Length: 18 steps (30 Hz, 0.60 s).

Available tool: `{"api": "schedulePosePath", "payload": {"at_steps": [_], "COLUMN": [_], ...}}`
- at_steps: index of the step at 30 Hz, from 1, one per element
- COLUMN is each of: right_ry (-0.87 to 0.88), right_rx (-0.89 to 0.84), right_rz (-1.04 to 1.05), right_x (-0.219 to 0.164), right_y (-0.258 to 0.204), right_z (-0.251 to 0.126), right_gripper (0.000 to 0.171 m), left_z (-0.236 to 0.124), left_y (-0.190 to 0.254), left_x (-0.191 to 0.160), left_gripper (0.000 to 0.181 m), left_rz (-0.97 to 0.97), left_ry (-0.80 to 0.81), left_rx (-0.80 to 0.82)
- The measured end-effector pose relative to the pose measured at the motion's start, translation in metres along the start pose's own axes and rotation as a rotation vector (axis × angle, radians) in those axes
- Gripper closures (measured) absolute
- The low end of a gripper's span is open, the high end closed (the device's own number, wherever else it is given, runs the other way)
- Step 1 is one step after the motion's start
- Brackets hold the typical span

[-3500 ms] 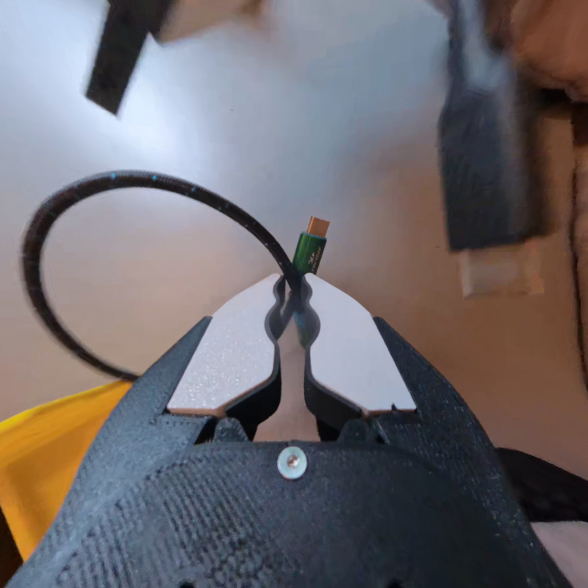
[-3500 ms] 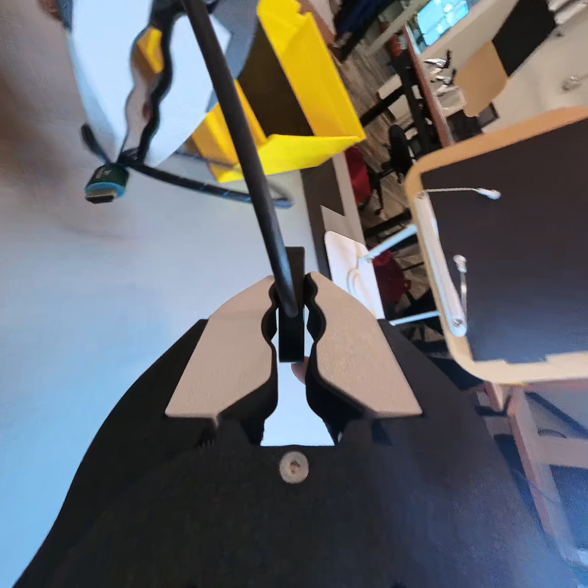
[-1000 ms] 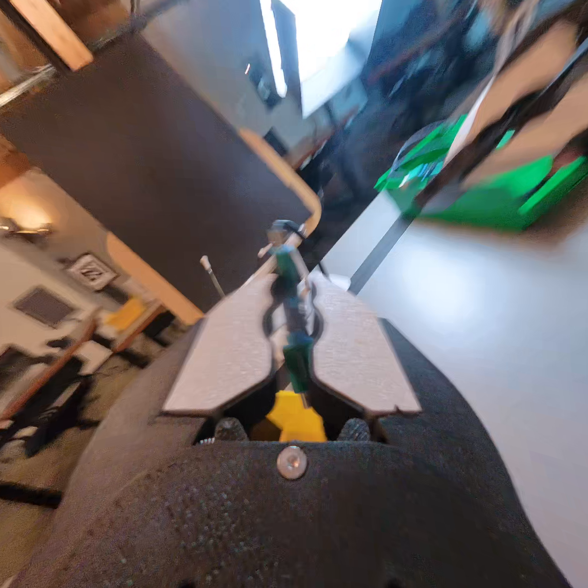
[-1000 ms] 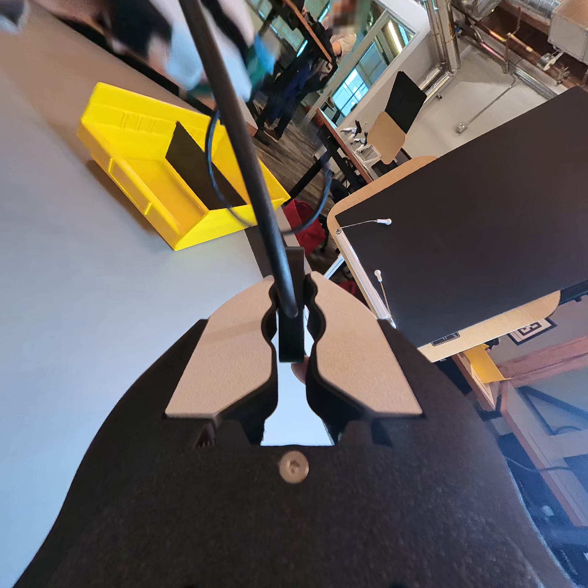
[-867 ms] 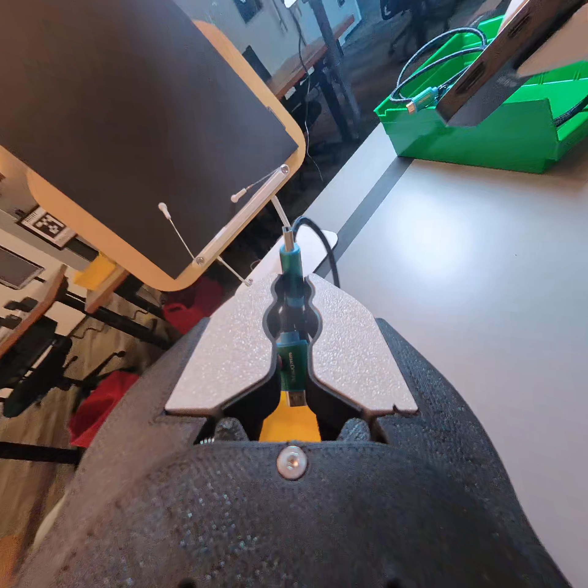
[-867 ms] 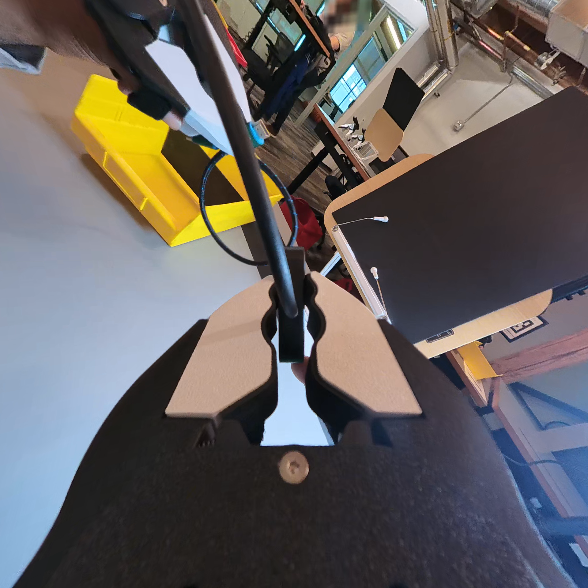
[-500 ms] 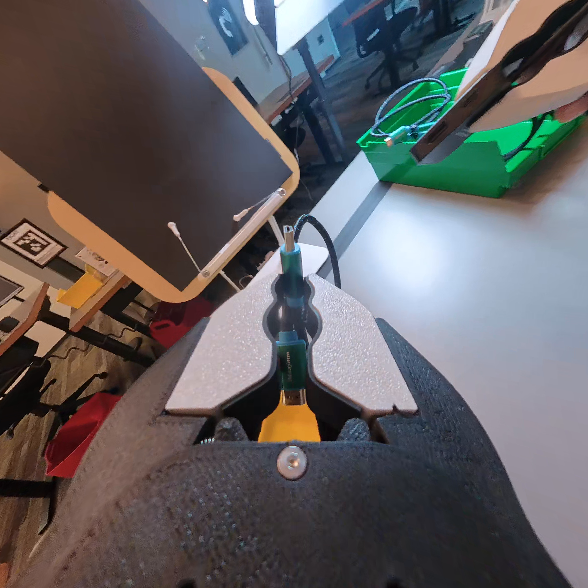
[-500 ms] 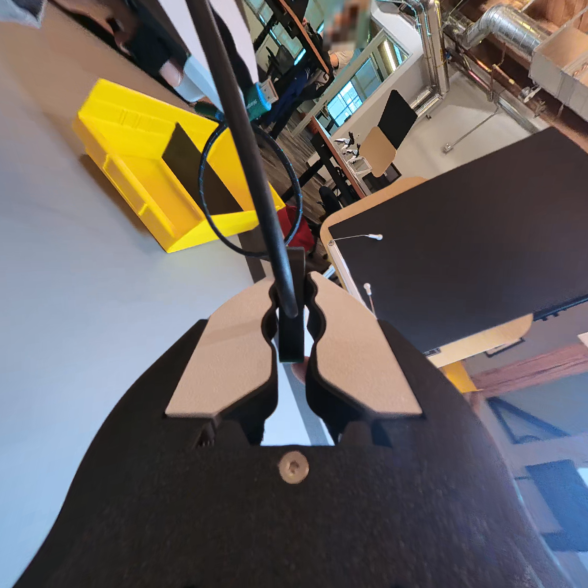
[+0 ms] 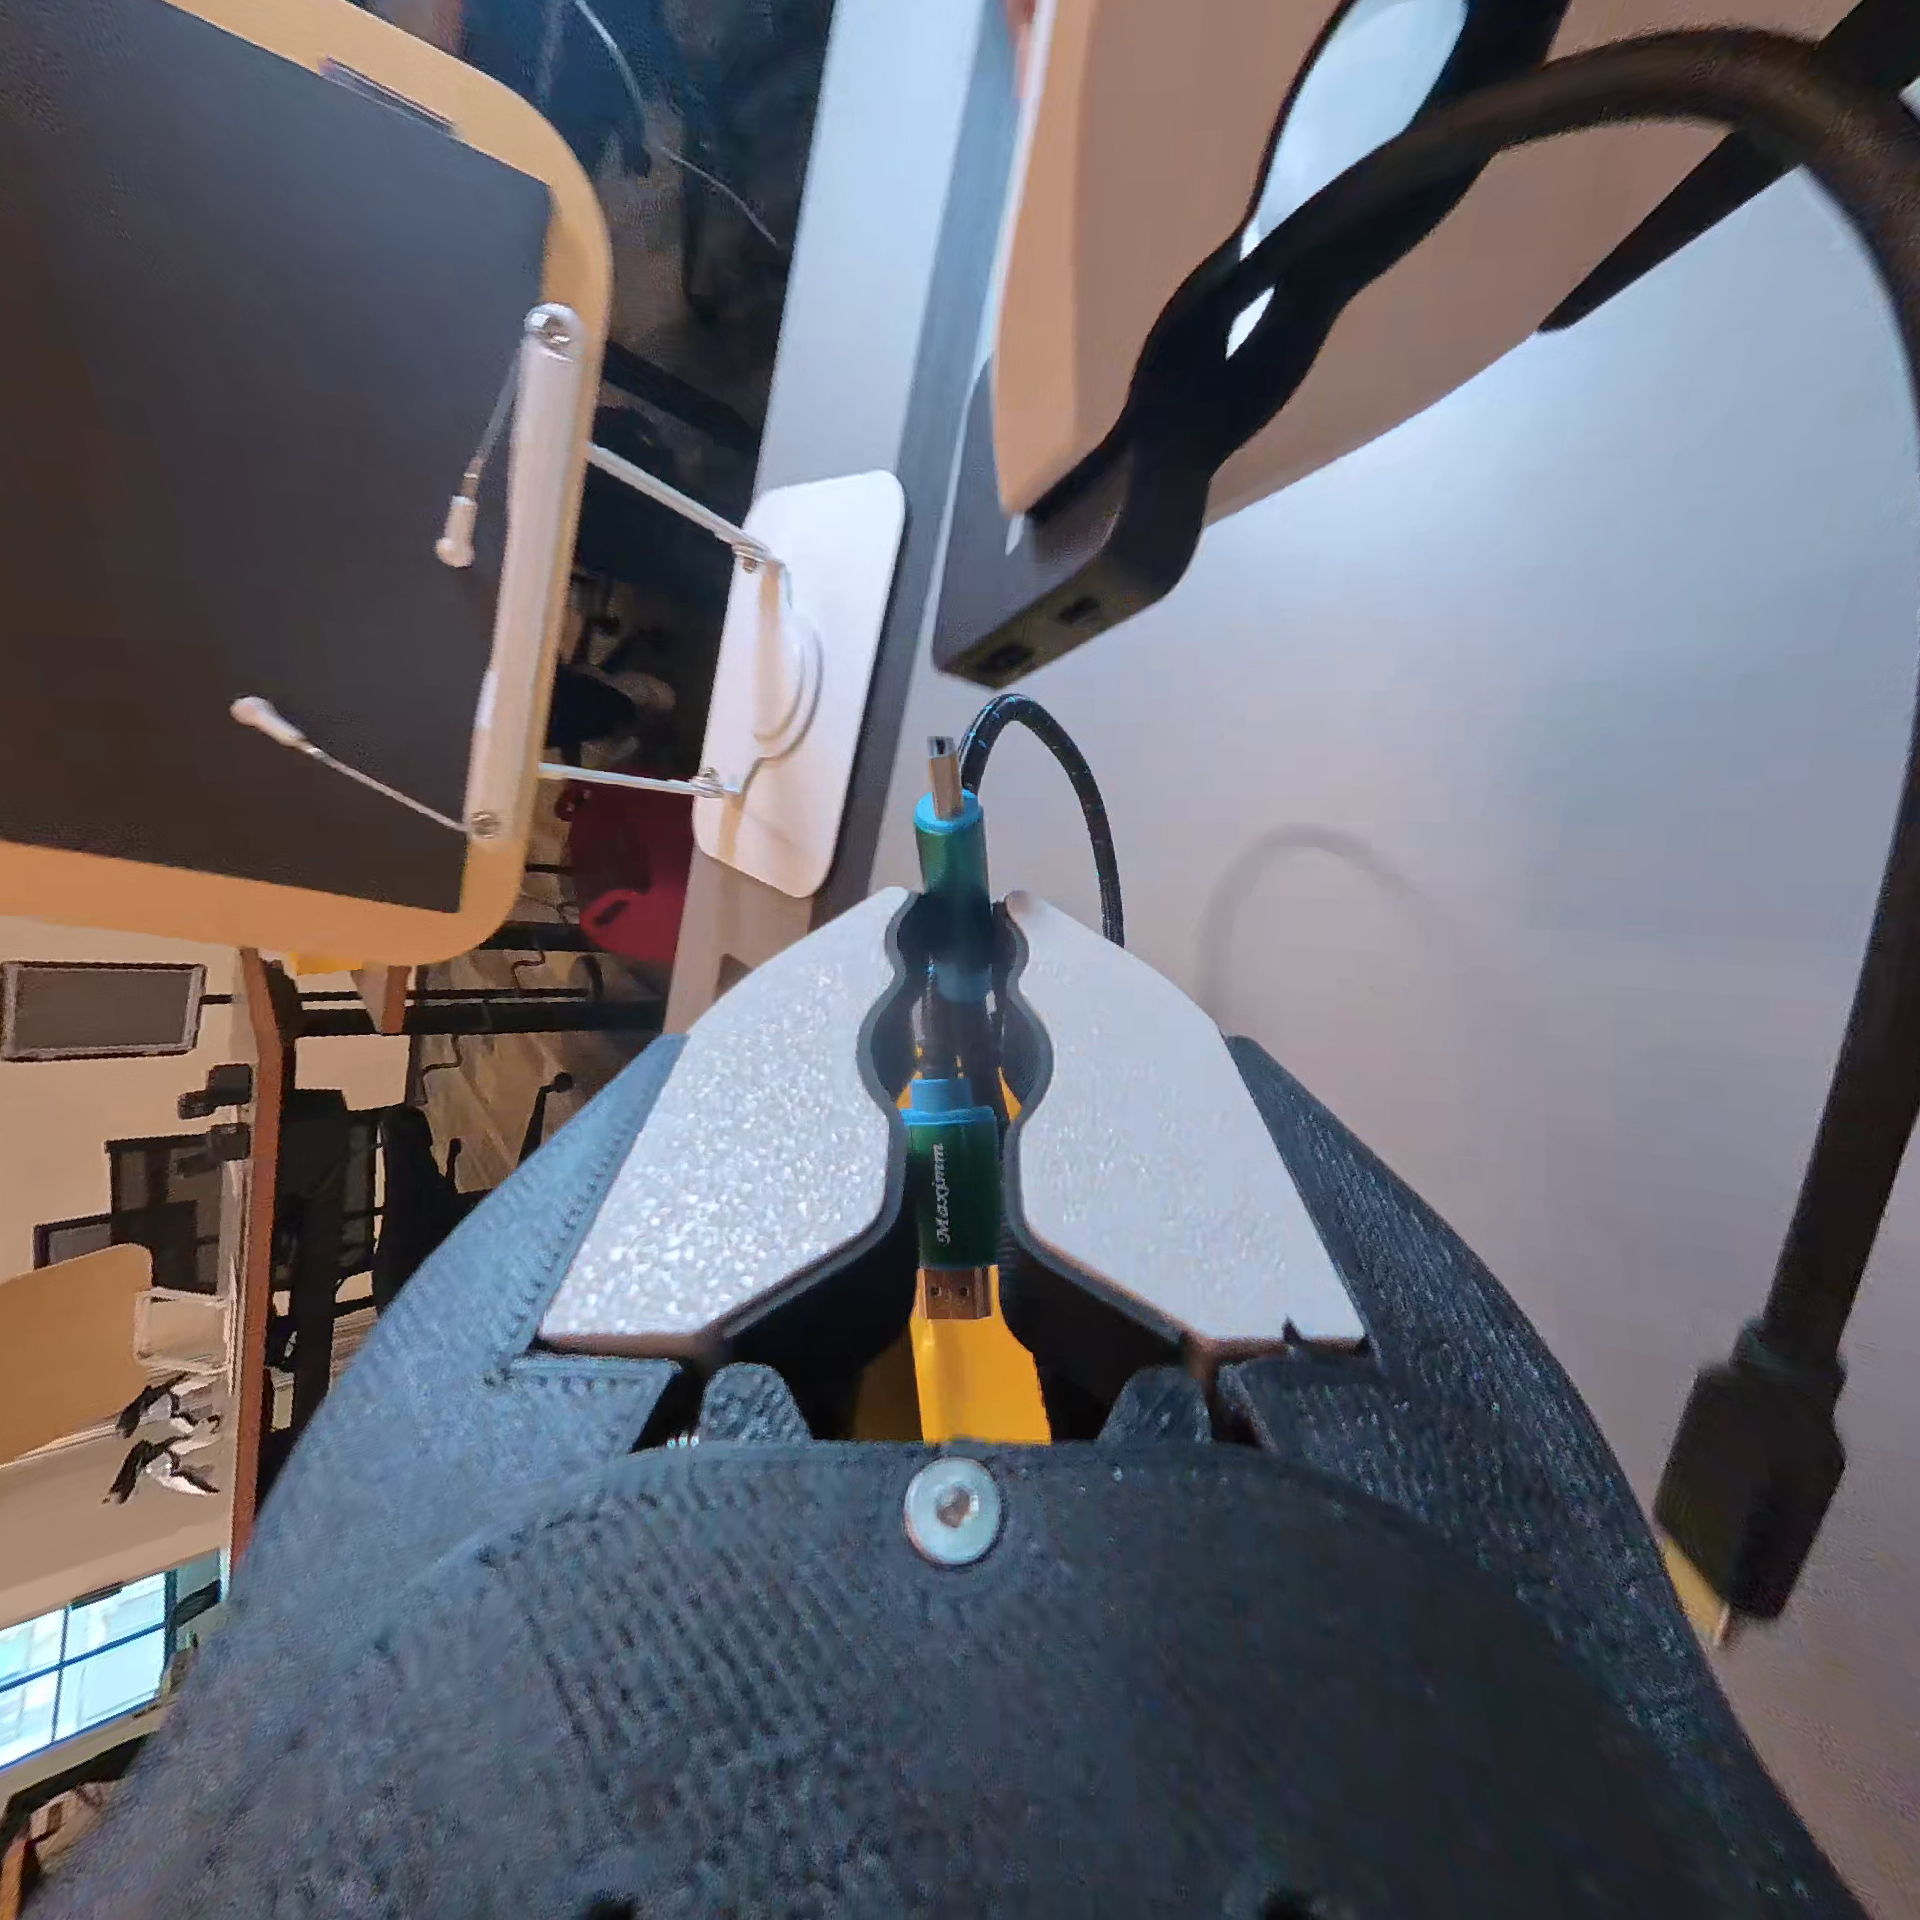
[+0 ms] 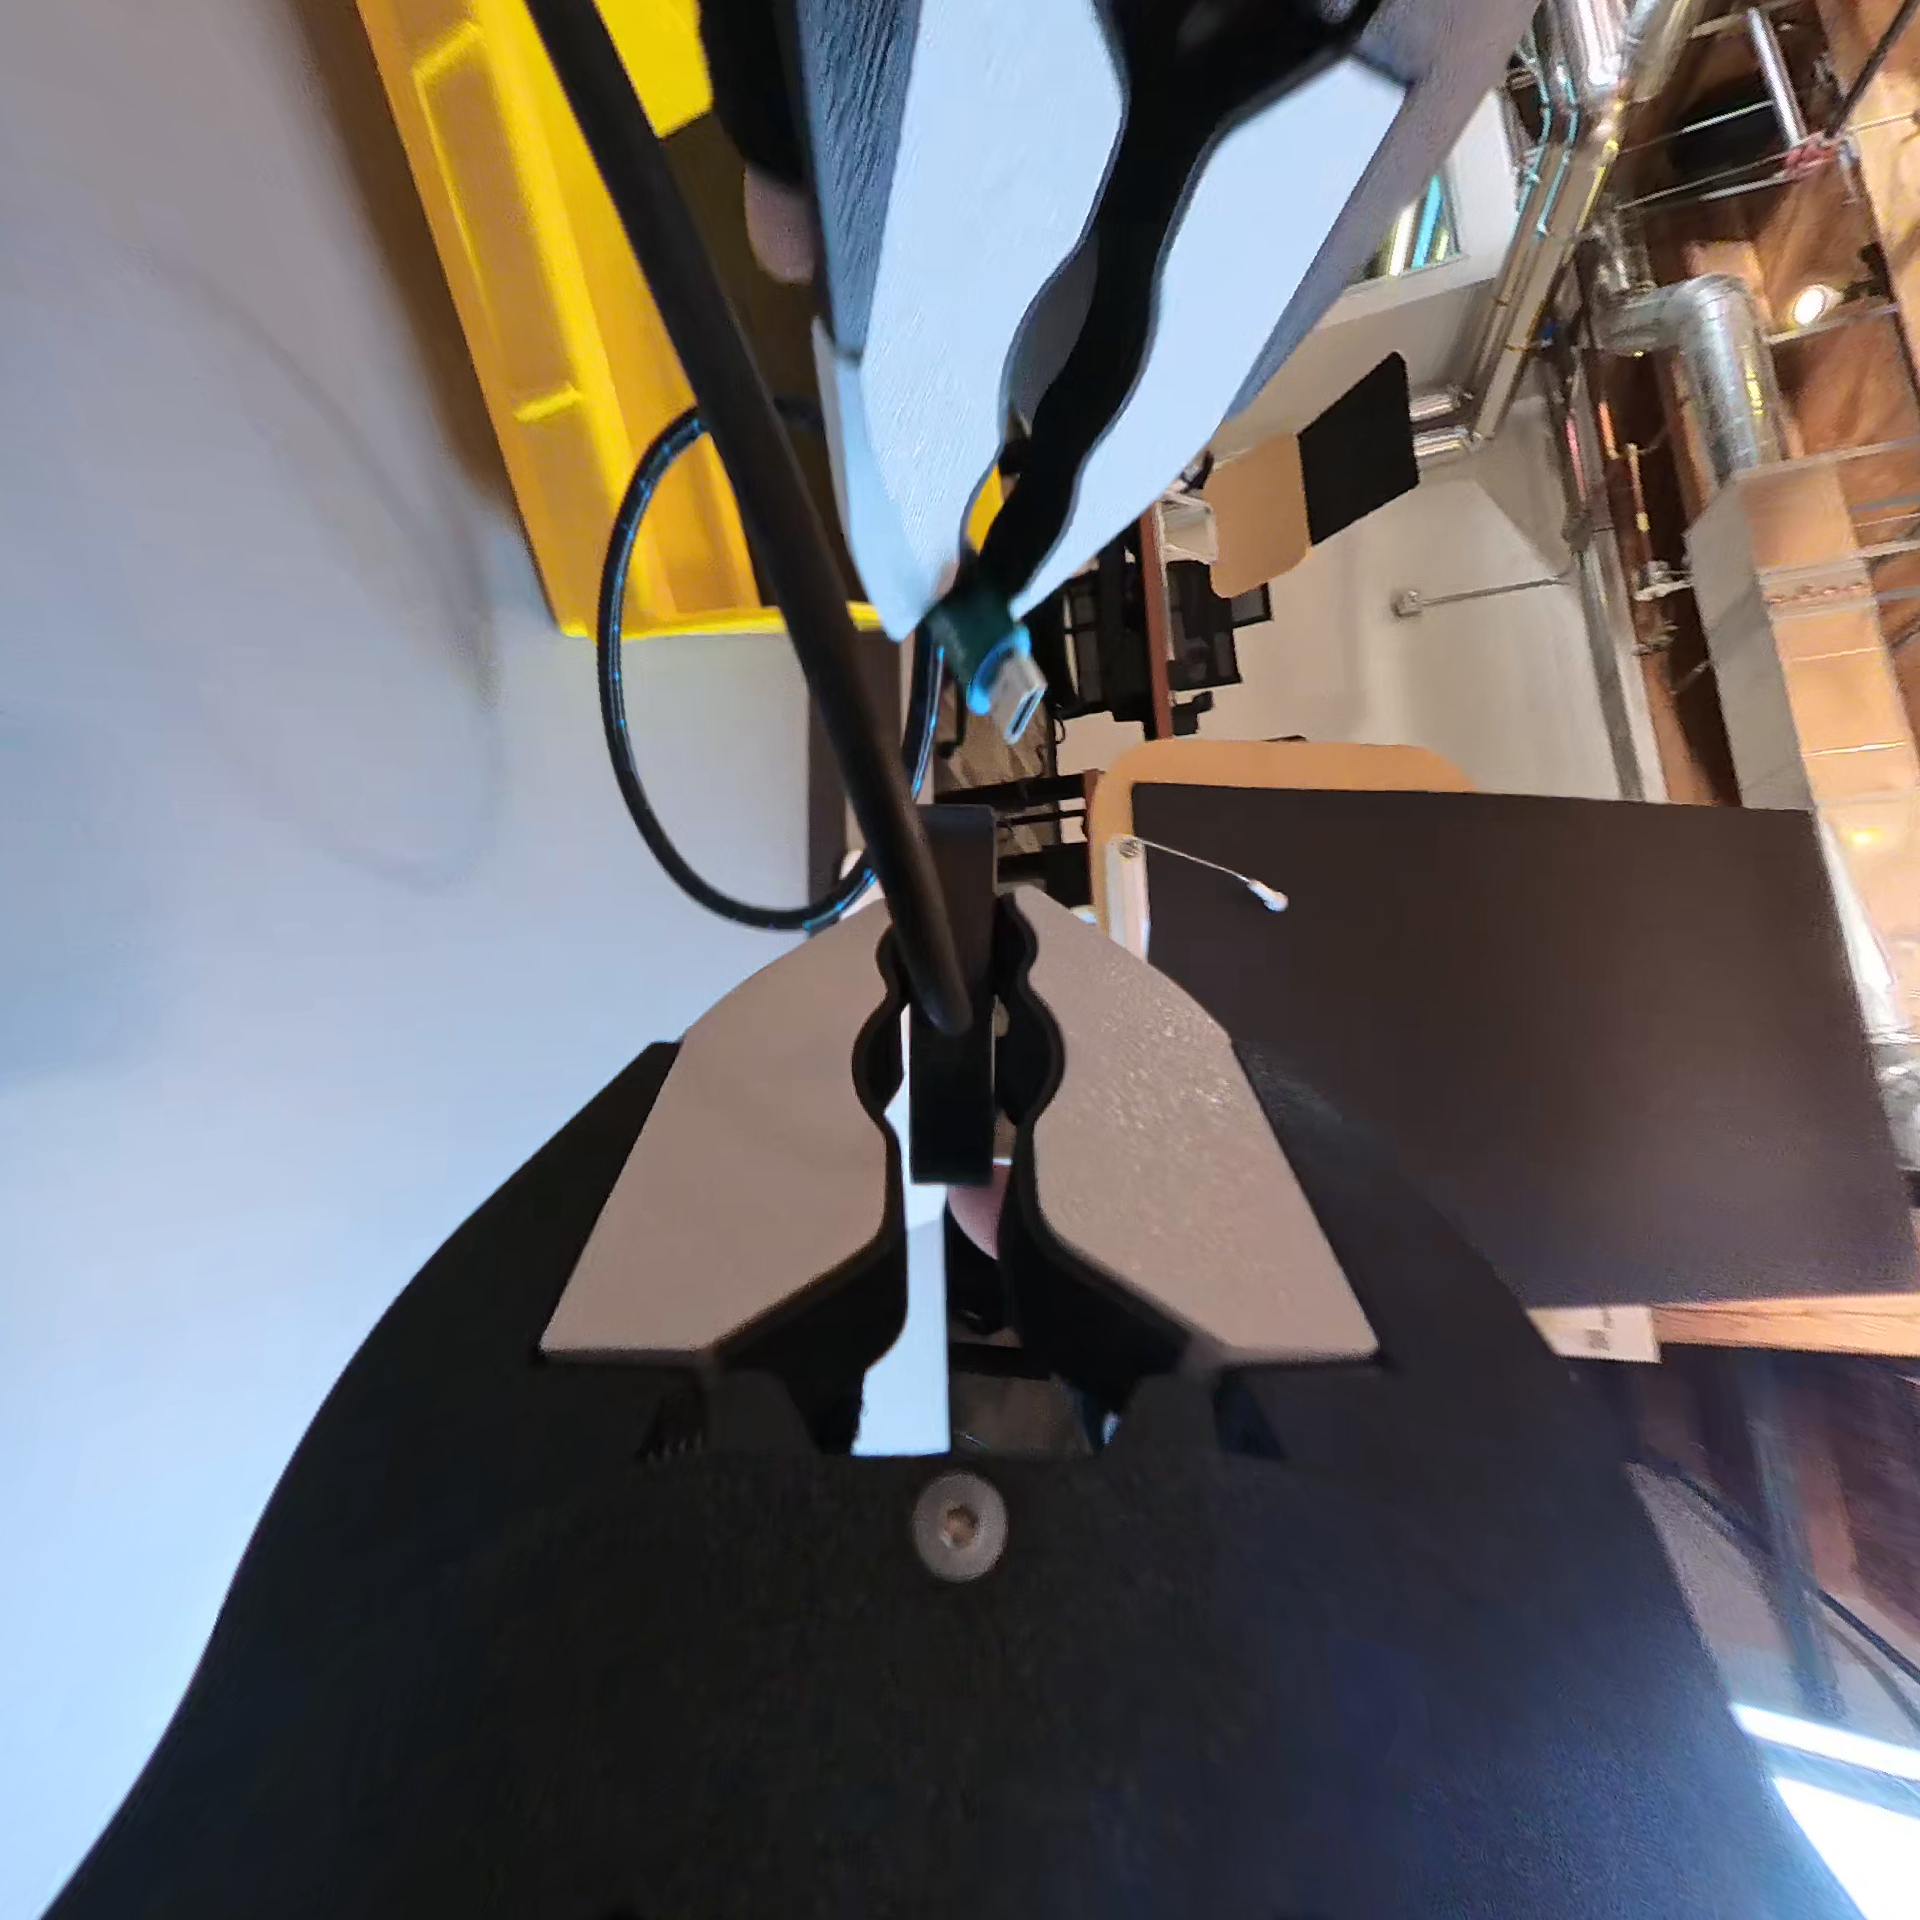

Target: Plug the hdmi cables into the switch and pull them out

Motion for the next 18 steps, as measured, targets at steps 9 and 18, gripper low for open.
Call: {"api": "schedulePosePath", "payload": {"at_steps": [9, 18], "right_ry": [0.025, -0.037], "right_rx": [0.113, 0.181], "right_rz": [0.048, -0.054], "right_x": [0.007, 0.017], "right_y": [-0.011, -0.018], "right_z": [0.007, 0.008], "right_gripper": [0.156, 0.157], "left_z": [0.017, 0.022], "left_y": [0.021, 0.033], "left_x": [0.0, 0.002], "left_gripper": [0.169, 0.168], "left_rz": [0.053, 0.116], "left_ry": [-0.103, -0.21], "left_rx": [-0.109, -0.116]}}
Point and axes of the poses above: each gripper's, where its closed fingertips meet, z out along the fingers, x out of its top, y = z × x across the jaws, the point moved 9 cm from there along -z, back along the fingers, and after that the axes turned 6 degrees about x, right-handed, at the moved point
